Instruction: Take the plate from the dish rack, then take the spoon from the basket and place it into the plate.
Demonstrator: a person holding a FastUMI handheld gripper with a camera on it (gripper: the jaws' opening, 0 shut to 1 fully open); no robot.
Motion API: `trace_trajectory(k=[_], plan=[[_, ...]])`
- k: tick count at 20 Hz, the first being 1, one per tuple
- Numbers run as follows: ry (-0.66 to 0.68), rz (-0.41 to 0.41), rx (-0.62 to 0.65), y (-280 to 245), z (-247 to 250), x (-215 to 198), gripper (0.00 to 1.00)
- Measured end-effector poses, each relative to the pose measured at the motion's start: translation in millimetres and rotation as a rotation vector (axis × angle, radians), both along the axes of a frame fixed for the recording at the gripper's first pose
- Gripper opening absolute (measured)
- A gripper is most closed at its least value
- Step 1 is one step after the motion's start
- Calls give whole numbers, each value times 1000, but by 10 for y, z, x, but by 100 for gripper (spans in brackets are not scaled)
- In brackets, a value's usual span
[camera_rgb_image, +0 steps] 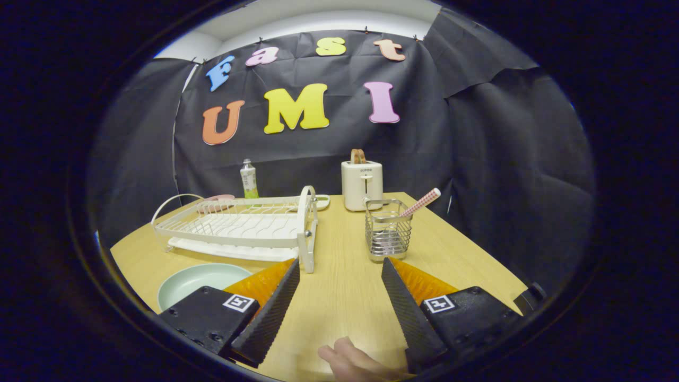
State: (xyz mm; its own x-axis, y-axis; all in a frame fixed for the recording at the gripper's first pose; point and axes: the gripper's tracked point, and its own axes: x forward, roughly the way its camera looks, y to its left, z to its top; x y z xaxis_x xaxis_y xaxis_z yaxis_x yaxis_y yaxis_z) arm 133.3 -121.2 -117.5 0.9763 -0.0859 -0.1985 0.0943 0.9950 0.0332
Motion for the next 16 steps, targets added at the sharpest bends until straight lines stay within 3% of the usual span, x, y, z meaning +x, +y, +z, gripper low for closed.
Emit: trace_trajectory(k=[4, 10, 11, 13, 14, 16], plan=[[-85, -36, -1, -552, 319, 253, 100], [-111, -20, 123, -957, 350, 768, 97], [-145, 2, 144, -928, 438, 831, 90], [-171, -46, 134, -1061, 440, 969, 76], [-175, -44, 123, -1065, 426, 1050, 74], [-188, -34, 81, -1044, 468, 1201, 54]])
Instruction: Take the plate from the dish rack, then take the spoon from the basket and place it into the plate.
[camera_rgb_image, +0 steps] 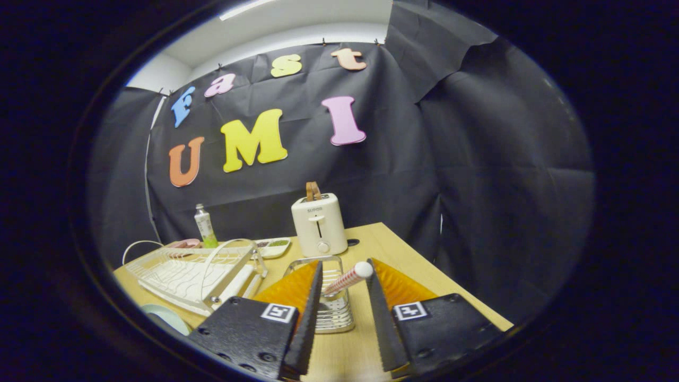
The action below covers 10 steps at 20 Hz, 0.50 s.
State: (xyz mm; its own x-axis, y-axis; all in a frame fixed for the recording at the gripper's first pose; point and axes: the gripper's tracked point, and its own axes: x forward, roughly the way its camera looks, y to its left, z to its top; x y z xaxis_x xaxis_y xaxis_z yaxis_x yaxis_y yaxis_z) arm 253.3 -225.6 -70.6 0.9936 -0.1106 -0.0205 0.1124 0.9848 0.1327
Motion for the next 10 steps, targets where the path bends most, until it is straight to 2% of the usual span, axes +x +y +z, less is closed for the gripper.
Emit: trace_trajectory(k=[2, 3, 6, 10], plan=[[-11, 87, -20, 191, 98, 36, 33], [-4, 81, -36, 209, 122, 44, 23], [11, 40, -98, 228, 263, 67, 19], [-13, 31, -116, 374, 532, -35, 19]])
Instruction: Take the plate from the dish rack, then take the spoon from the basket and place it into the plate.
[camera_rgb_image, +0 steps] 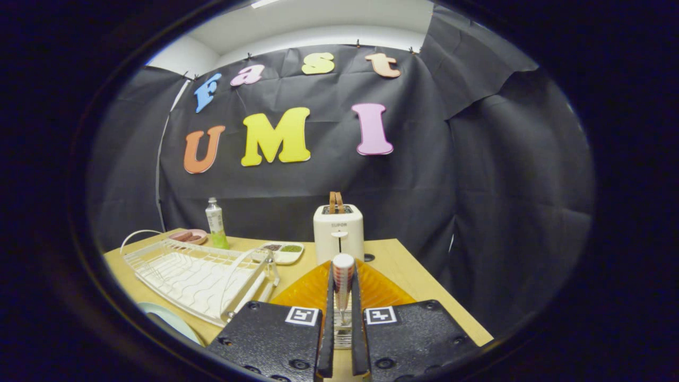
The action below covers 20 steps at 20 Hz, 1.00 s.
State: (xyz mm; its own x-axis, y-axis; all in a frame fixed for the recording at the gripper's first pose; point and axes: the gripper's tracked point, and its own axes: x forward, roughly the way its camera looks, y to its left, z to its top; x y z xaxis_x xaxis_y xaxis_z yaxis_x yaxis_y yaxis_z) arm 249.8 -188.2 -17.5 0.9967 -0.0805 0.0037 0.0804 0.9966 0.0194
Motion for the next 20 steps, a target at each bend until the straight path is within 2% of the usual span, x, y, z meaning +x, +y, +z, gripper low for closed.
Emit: trace_trajectory(k=[6, 10, 15, 20], plan=[[-116, -44, -5, 85, 604, -392, 19], [-172, -32, 10, 303, 1047, -791, 19], [-250, 20, 41, 739, 1545, -1342, 19], [-251, 59, 26, 1311, 1634, -1704, 18]])
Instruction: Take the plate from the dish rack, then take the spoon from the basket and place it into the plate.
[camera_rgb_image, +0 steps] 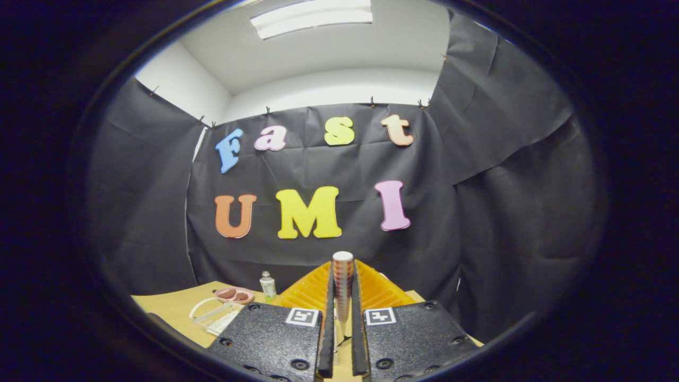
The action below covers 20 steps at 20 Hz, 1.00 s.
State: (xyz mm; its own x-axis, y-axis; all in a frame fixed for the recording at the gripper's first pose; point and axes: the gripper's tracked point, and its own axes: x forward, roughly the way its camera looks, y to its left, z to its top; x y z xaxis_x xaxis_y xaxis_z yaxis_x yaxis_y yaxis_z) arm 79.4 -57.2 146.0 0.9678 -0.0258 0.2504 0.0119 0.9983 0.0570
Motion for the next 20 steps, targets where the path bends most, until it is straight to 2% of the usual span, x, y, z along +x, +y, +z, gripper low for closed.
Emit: trace_trajectory(k=[4, 7, 9, 12, 16, 20], plan=[[24, 113, 9, 746, -314, -127, 18], [87, 206, -8, 1368, -825, -74, 18], [143, 231, -35, 1658, -1220, -24, 19], [212, 188, -56, 1855, -1676, 79, 19], [277, 140, 14, 1920, -2046, 178, 19], [346, 170, 61, 1932, -2224, 232, 20]])
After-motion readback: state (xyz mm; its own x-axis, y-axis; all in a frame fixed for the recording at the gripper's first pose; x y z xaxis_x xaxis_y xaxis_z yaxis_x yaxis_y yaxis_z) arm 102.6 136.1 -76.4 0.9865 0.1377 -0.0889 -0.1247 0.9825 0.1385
